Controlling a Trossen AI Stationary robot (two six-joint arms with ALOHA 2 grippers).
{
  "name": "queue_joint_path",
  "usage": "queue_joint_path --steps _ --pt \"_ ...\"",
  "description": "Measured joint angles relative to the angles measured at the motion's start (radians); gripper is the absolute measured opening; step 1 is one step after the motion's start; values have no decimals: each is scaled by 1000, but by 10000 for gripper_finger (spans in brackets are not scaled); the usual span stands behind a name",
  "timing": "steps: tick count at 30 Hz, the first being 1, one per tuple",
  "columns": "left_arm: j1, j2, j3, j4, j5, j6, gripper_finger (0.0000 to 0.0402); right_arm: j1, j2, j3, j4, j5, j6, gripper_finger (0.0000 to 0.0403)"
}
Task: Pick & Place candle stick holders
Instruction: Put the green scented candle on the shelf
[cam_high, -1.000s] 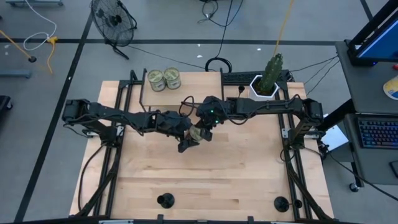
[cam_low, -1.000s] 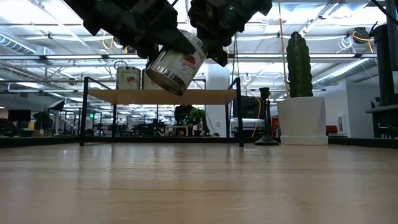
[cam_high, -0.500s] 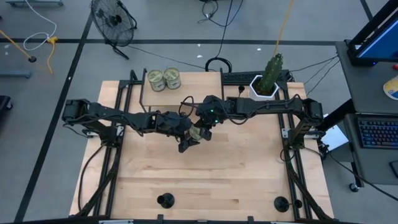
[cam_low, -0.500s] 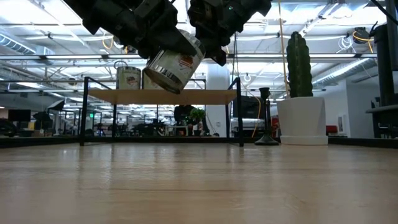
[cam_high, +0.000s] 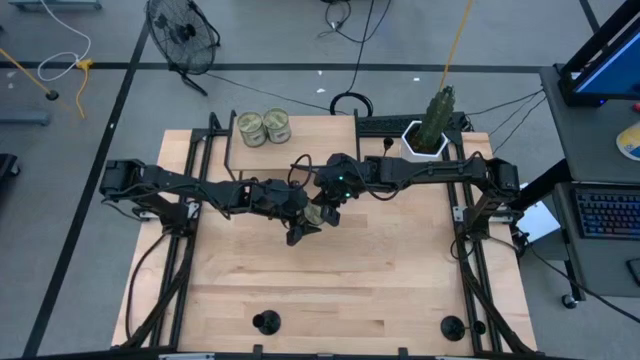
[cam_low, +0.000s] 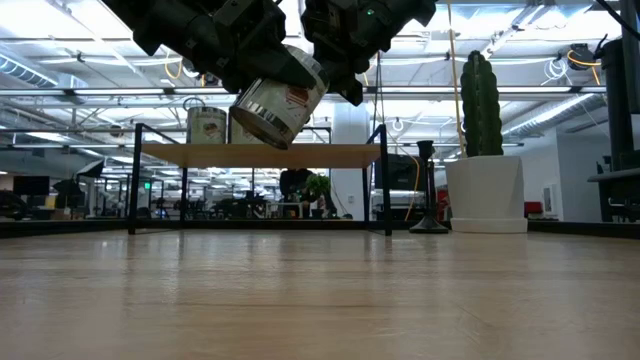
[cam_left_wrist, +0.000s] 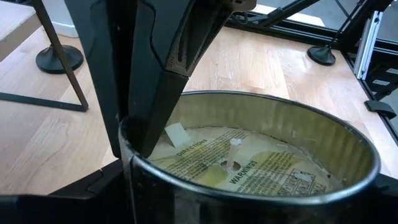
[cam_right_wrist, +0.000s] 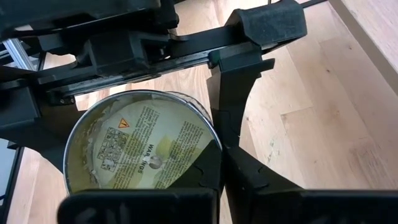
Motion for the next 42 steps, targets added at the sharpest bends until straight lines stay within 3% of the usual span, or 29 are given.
queue_joint_path --steps 8,19,24,31,36,42 --pt "0 -1 1 -15 0 -7 355 0 0 0 4 0 2 7" --pt "-38 -1 2 -54 -43 -42 355 0 0 -1 6 -15 3 70" --pt "-54 3 -3 -166 -91 -80 355 -6 0 0 6 -20 3 101" --pt "-55 -8 -2 -196 -114 -129 355 -22 -23 0 -2 -3 -9 115" --pt "-55 -53 -2 -236 -190 -153 355 -37 -74 3 -88 1 -51 108" --pt "-56 -141 -1 -249 -338 -208 355 -40 -140 0 -387 104 -102 94"
